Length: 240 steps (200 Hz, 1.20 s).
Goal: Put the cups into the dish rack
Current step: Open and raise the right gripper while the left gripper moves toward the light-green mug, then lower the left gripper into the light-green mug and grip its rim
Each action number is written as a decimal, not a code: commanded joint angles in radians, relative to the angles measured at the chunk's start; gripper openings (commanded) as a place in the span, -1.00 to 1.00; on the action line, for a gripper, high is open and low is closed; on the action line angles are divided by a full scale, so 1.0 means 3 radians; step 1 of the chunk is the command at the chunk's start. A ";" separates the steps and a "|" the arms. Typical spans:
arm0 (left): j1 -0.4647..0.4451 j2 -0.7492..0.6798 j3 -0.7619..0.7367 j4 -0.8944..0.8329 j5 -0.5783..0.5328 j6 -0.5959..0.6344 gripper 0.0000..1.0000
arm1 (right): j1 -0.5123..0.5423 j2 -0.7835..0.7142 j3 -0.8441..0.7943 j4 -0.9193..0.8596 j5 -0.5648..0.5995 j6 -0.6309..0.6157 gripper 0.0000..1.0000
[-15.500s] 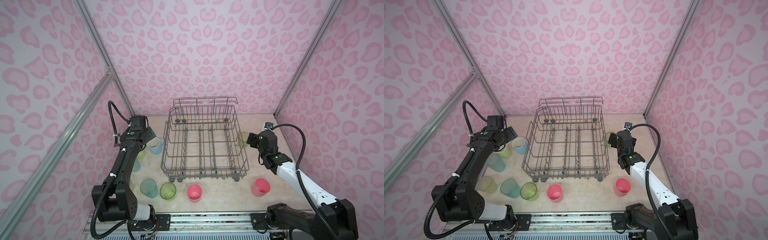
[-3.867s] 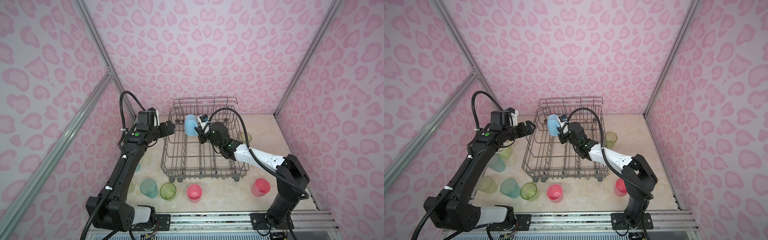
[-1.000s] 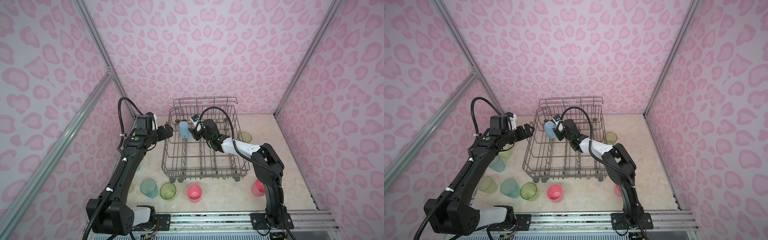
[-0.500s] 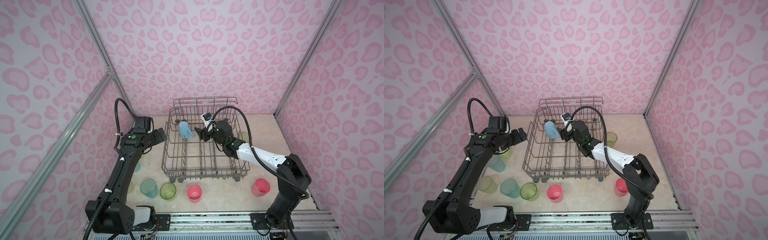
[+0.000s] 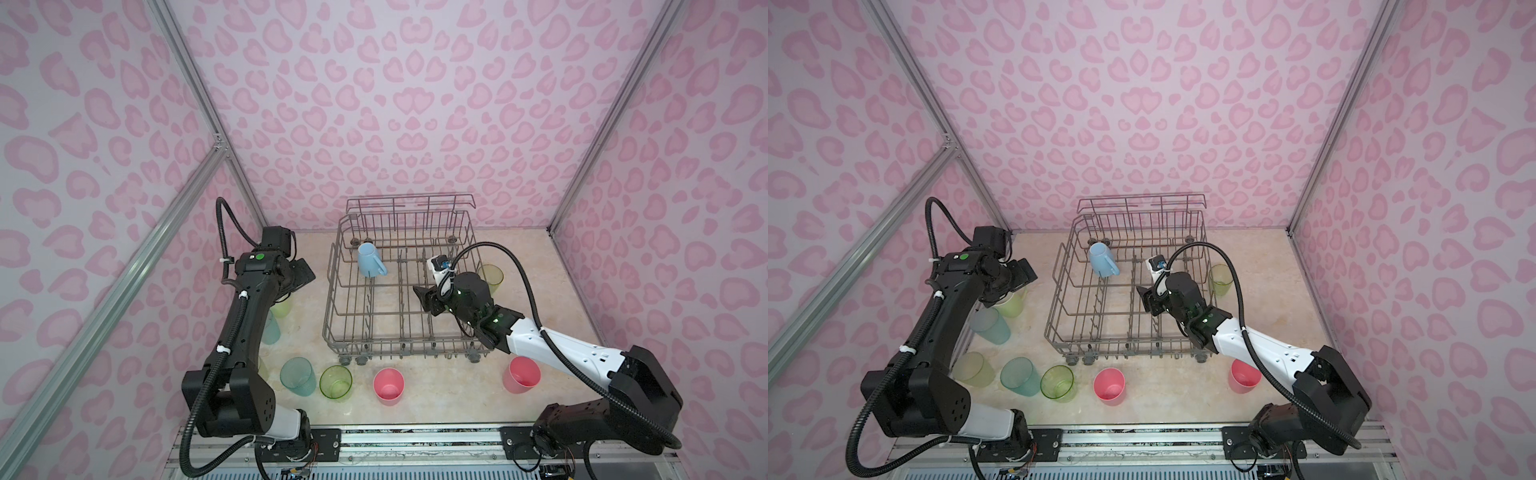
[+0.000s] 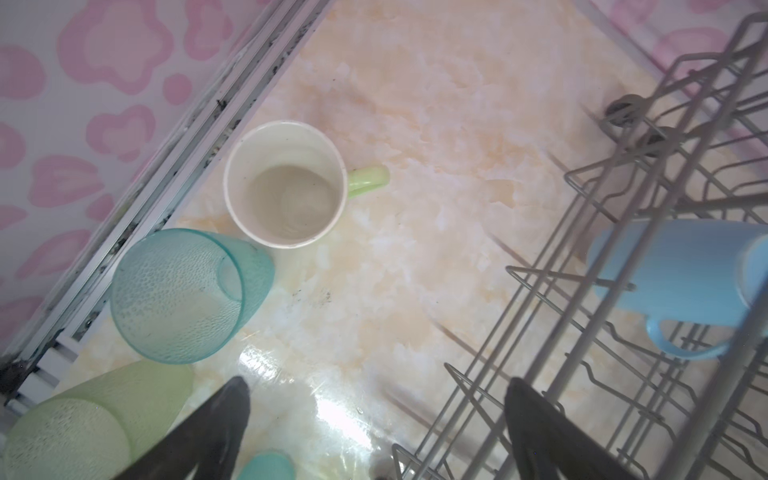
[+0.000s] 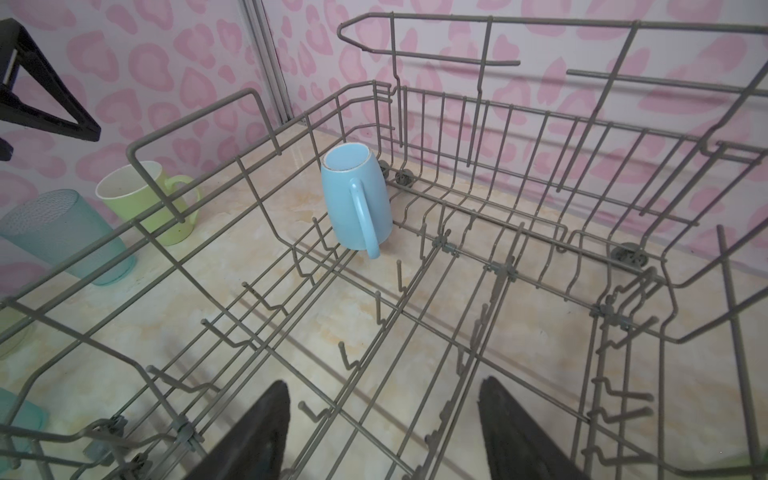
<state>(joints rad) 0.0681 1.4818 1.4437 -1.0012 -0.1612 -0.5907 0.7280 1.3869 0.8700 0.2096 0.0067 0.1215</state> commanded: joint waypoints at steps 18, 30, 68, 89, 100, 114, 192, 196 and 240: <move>0.0269 0.0192 0.0172 -0.0094 0.0204 -0.0373 0.90 | 0.0005 -0.0036 -0.0063 -0.0085 0.0029 0.0064 0.42; 0.0321 0.0251 0.0234 -0.0097 0.0202 -0.0501 0.89 | 0.0007 -0.0041 -0.0074 -0.0081 0.0034 0.0063 0.42; 0.0492 0.0454 0.0431 -0.0119 0.0179 -0.0855 0.79 | 0.0007 -0.0011 -0.0106 -0.0035 0.0014 0.0075 0.42; 0.0543 0.0596 0.0589 -0.0155 0.0141 -0.0909 0.74 | 0.0007 0.0024 -0.0098 -0.0034 0.0033 0.0052 0.42; 0.0575 0.0675 0.0669 -0.0193 0.0098 -0.0952 0.72 | 0.0007 0.0039 -0.0088 -0.0039 0.0055 0.0029 0.42; 0.0621 0.0738 0.0699 -0.0197 0.0100 -0.1080 0.70 | 0.0011 0.0055 -0.0092 -0.0044 0.0083 0.0016 0.42; 0.0648 0.1077 0.0858 -0.0274 -0.0109 -0.1705 0.52 | 0.0008 0.0114 -0.0106 -0.0014 0.0104 -0.0033 0.42; 0.0652 0.1091 0.0855 -0.0279 -0.0115 -0.1731 0.51 | 0.0007 0.0117 -0.0109 -0.0014 0.0105 -0.0037 0.42; 0.0660 0.1188 0.0878 -0.0225 -0.0054 -0.1947 0.44 | 0.0007 0.0152 -0.0117 0.0007 0.0078 -0.0037 0.43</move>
<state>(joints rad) 0.2634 1.8164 1.6886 -1.0611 -0.1715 -1.1114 0.7292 1.4223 0.8410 0.1898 0.0257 0.1196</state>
